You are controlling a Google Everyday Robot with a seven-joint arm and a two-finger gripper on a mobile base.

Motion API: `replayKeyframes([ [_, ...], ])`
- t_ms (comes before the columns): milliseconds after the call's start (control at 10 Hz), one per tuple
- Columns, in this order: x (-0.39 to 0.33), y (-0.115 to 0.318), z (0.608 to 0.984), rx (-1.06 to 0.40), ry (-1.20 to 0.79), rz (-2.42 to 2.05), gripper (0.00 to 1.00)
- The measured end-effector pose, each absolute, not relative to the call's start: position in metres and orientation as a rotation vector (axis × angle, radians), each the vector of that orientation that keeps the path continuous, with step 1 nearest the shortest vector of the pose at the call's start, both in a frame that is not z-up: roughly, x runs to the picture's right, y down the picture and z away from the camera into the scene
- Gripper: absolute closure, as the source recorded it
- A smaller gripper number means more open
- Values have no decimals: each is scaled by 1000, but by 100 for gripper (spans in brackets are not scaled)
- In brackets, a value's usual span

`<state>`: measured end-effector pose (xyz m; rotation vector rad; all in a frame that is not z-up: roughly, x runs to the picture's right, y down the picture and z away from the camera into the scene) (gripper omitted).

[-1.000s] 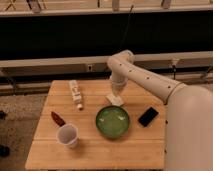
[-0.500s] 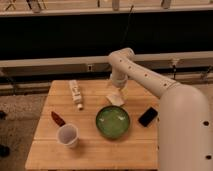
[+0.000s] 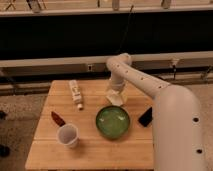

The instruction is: Place the white sponge in the ceramic cup

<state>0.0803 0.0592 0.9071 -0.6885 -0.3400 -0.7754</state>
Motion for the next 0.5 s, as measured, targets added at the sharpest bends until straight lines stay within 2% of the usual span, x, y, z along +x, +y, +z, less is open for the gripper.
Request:
replayKeyframes([
  [500,91,70,923,-685,-332,-753,20],
])
